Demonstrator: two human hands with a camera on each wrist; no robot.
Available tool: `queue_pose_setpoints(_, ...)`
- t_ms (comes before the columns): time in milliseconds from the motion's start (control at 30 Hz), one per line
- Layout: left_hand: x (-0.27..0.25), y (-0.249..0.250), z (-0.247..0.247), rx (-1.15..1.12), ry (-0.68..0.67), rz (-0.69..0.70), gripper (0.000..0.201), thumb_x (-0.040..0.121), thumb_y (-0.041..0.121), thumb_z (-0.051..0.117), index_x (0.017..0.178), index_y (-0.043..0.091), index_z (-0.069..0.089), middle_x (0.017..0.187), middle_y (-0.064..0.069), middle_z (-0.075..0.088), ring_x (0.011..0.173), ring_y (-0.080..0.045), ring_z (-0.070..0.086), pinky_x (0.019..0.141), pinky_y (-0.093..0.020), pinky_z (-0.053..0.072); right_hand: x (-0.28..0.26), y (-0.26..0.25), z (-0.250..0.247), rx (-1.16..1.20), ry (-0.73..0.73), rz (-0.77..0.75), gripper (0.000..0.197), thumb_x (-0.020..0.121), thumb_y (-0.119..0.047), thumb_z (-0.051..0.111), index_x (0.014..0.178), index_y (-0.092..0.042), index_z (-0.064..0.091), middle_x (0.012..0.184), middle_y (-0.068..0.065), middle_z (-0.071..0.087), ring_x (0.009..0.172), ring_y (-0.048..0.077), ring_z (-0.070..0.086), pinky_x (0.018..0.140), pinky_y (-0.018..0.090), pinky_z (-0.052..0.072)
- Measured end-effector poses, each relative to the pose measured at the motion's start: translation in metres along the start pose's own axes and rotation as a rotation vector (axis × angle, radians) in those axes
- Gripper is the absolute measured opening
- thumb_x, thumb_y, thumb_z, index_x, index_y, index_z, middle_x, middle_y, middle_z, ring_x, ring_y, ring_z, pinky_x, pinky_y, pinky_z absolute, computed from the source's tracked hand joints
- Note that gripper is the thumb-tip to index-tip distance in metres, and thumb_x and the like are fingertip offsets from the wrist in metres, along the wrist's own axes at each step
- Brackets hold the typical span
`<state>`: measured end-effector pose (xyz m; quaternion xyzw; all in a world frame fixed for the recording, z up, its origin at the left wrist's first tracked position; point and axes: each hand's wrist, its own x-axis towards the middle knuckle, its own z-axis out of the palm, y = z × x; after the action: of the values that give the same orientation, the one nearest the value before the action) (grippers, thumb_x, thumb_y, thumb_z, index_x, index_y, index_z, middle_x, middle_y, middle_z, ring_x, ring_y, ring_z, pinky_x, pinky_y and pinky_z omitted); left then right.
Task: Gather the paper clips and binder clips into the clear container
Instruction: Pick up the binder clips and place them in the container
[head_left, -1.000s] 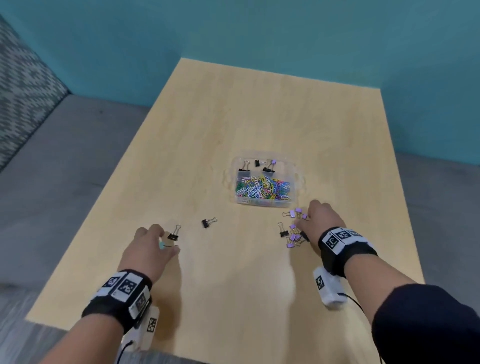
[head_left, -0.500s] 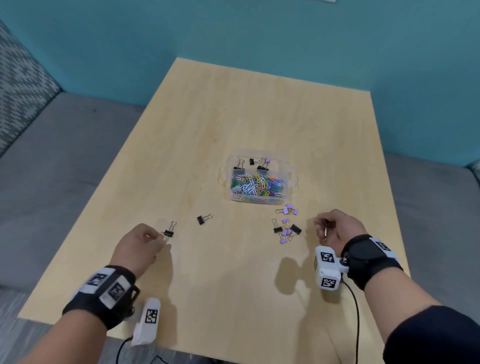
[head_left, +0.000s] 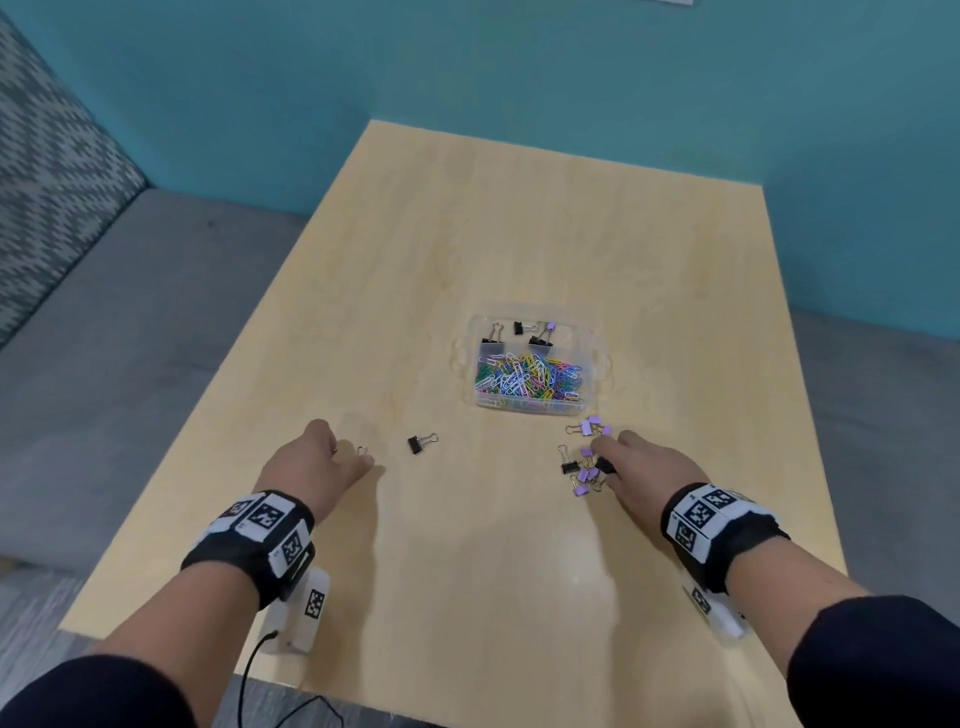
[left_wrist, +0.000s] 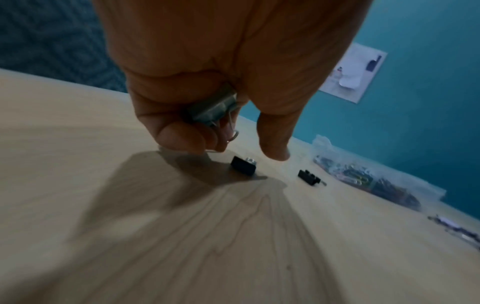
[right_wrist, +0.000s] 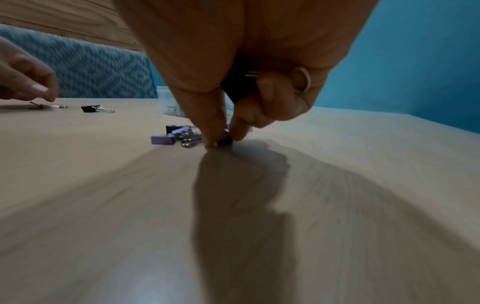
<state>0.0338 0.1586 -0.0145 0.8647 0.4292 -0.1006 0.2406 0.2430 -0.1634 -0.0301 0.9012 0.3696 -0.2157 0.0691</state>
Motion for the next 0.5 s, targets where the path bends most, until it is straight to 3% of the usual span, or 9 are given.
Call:
queue_pose_setpoints(200, 0.007, 0.007, 0.011, 0.063, -0.007, 0.044, 0.029, 0.080, 0.037, 0.066, 0.077, 0.018, 0.044, 0.069, -0.001, 0.058, 0.060, -0.018, 0.053, 0.047, -0.029, 0.033, 0.002, 0.001, -0.011, 0.027, -0.032, -0.008, 0.008, 0.091, -0.020, 0.047, 0.098, -0.019, 0.043, 0.092, -0.002, 0.042, 0.068, 0.026, 0.054, 0.057, 0.034, 0.044)
queue_pose_setpoints(500, 0.014, 0.012, 0.012, 0.066, -0.051, 0.036, 0.024, 0.075, 0.027, 0.069, 0.071, 0.016, 0.048, 0.069, -0.002, 0.058, 0.062, -0.017, 0.052, 0.049, -0.029, 0.033, 0.004, 0.004, -0.014, 0.190, -0.054, 0.081, 0.006, 0.090, -0.021, 0.047, 0.088, -0.023, 0.041, 0.091, -0.002, 0.046, 0.067, 0.024, 0.056, 0.061, 0.037, 0.049)
